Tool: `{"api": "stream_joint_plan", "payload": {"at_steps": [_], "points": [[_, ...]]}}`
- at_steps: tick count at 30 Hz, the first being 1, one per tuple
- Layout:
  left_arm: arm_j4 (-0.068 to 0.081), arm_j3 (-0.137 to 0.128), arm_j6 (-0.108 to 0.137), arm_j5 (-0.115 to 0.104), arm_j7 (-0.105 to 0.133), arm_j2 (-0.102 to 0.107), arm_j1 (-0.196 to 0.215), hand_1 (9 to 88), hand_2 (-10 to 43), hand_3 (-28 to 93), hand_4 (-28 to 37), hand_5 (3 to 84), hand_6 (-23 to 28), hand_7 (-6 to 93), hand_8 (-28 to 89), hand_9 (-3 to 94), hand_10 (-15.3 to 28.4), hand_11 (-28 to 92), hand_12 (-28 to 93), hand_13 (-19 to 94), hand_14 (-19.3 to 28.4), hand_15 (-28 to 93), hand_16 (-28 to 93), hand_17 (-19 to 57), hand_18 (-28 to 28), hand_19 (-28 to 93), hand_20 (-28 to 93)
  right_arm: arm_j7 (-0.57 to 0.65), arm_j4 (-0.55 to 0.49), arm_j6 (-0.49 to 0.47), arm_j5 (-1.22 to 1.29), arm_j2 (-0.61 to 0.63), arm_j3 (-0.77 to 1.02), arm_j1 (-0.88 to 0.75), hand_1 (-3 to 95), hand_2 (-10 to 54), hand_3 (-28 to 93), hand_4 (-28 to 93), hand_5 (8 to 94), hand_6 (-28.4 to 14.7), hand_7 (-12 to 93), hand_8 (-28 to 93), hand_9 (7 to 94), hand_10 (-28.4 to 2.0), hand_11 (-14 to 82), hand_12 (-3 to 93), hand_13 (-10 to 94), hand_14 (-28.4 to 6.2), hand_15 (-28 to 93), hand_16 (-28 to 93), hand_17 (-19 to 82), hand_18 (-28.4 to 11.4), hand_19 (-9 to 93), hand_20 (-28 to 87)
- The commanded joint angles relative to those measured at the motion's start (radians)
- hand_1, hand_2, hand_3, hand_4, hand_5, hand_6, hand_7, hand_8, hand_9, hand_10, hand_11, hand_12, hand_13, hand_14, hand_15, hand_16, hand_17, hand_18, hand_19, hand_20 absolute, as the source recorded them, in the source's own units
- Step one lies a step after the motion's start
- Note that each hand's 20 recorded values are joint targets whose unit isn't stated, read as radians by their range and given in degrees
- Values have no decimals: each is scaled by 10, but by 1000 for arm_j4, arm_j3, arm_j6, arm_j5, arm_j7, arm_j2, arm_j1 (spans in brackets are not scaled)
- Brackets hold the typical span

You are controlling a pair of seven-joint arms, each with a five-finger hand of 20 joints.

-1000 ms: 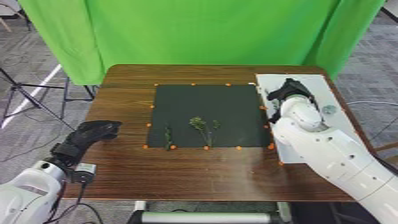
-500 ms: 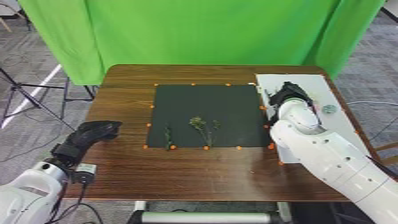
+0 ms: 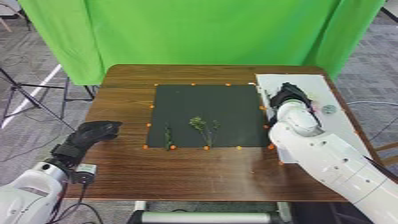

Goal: Arrange flowers

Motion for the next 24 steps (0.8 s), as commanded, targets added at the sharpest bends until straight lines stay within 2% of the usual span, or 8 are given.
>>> {"api": "stream_joint_plan", "payload": {"at_steps": [1, 3, 9, 11, 12, 14, 16, 24], "points": [[8, 12, -23, 4, -19, -14, 20, 310, 14, 565, -187, 425, 46, 147, -61, 388, 159, 170, 101, 345, 197, 181, -36, 62, 150, 126, 118, 2, 32, -16, -28, -19, -74, -33, 813, -95, -95, 281, 640, -63, 190, 9, 793, -117, 156, 477, 872, -22, 603, 374, 626, -114, 927, 491], [9, 12, -24, 4, -21, -13, 21, 310, 14, 565, -187, 424, 45, 148, -61, 388, 158, 170, 101, 345, 197, 182, -36, 62, 150, 126, 118, 3, 35, -2, -19, -21, -81, -34, 902, -95, -260, 394, 640, -54, 230, 181, 820, -106, 186, 542, 876, -19, 616, 380, 632, -113, 932, 511], [9, 10, -30, 2, -27, -15, 23, 310, 15, 564, -187, 424, 46, 147, -61, 388, 158, 172, 101, 345, 196, 182, -36, 62, 150, 126, 117, -1, 35, 33, -4, -18, -81, -35, 935, -95, -265, 440, 652, -48, 336, 224, 839, -101, 240, 569, 896, -11, 616, 380, 653, -107, 932, 522], [8, 10, -28, -1, -27, -13, 24, 310, 15, 564, -187, 424, 46, 147, -61, 388, 158, 172, 101, 345, 196, 182, -36, 62, 150, 126, 117, -8, 31, 51, 8, -14, -75, -32, 912, -95, -191, 418, 667, -47, 349, 216, 855, -100, 230, 564, 904, -8, 606, 385, 662, -102, 932, 510], [10, 10, -30, -1, -28, -12, 22, 310, 15, 564, -187, 424, 46, 147, -61, 388, 158, 172, 101, 345, 197, 182, -36, 62, 150, 126, 117, -8, 25, 56, 23, -13, -66, -32, 861, -95, -49, 343, 675, -47, 351, 214, 862, -99, 227, 560, 908, -6, 598, 392, 665, -101, 932, 517], [8, 7, -33, -3, -30, -12, 24, 310, 14, 565, -186, 424, 47, 146, -61, 387, 158, 172, 101, 344, 197, 182, -36, 62, 150, 126, 117, -15, 11, 83, 33, -6, -56, -28, 721, -95, 376, 44, 693, -50, 351, 209, 871, -103, 236, 543, 922, -3, 583, 393, 675, -98, 931, 497], [6, 6, -28, -2, -29, -9, 28, 310, 14, 565, -187, 423, 46, 146, -61, 386, 159, 172, 101, 344, 197, 181, -36, 62, 149, 126, 118, -20, -7, 96, 40, 1, -43, -19, 700, -95, 437, 12, 700, -53, 352, 208, 874, -103, 238, 539, 927, -1, 579, 395, 680, -96, 931, 491], [4, 5, -34, -3, -33, -6, 26, 309, 14, 567, -187, 421, 47, 144, -61, 386, 158, 170, 101, 343, 197, 181, -36, 61, 150, 127, 117, -50, -79, 152, 22, 33, 0, 10, 691, -95, 461, 19, 706, -57, 369, 206, 877, -109, 257, 525, 935, 4, 574, 397, 695, -85, 932, 477]]}}
